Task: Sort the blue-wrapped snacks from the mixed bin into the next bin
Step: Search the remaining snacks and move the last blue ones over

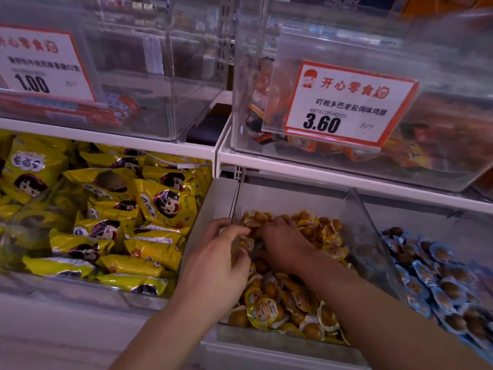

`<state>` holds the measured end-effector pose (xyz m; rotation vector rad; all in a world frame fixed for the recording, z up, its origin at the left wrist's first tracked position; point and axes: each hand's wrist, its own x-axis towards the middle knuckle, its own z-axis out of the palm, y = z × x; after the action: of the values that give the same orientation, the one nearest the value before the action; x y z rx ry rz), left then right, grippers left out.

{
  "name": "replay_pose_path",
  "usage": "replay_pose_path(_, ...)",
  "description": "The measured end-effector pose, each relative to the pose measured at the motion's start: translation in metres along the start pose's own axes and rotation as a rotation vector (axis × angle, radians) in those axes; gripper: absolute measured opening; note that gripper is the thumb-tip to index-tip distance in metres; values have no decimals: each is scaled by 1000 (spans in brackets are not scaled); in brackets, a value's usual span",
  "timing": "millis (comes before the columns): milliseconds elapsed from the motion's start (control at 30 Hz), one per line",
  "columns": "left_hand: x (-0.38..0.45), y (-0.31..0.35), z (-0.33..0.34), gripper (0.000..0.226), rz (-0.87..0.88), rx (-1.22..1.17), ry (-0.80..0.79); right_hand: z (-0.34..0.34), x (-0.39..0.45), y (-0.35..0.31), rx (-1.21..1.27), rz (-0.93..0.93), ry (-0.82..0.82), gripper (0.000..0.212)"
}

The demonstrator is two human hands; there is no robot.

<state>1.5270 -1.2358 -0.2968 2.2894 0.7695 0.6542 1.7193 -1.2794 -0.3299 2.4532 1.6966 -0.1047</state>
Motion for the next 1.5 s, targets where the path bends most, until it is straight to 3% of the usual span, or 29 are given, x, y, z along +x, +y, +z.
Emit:
replay_pose_path(200, 6, -4, 0, 32, 51, -19, 53, -12, -8, 18, 254, 65, 157, 8)
replay_pose_path(300, 6, -2, 1, 40, 103, 23, 118, -41, -27, 22, 763, 141, 362, 11)
replay_pose_path(400, 8, 3, -3, 53, 208, 112, 130, -68, -57, 11, 1094, 22, 442, 9)
replay_pose_path(533, 10, 9, -3, 25, 287, 121, 175, -72, -85, -4, 1218, -56, 456, 6)
replay_pose_path(600, 9, 7, -4, 21, 237, 45, 214, -63, -98, 3, 1160, -34, 349, 21)
replay_pose_path(633, 8, 5, -4, 20, 199, 2, 220, -55, -105, 8, 1040, -47, 207, 34)
replay_pose_path(700, 8, 1, -4, 21, 160, -60, 225, -33, -115, 12, 577, -148, -97, 62)
replay_pose_path(733, 8, 0, -2, 25, 151, -68, 230, -22, -116, 11, 371, -203, -171, 71)
replay_pose_path(767, 8, -1, 0, 29, 133, -75, 237, -14, -114, 7, 253, -241, -187, 77)
replay_pose_path(933, 11, -4, 9, 40, -23, -213, 214, -5, -77, -24, 116, -282, -169, 101)
replay_pose_path(1133, 11, -3, 11, 28, -26, -208, 243, 7, -66, -30, 87, -277, -17, 92)
replay_pose_path(1267, 10, -3, 8, 25, -51, -255, 205, -7, -34, -9, 135, -205, -7, 89)
replay_pose_path(1400, 8, -2, 5, 14, -66, -311, 186, -22, -2, 27, 152, -70, 83, 57)
replay_pose_path(1500, 9, -3, 6, 17, -69, -275, 188, -36, -5, 32, 308, -59, 33, 56)
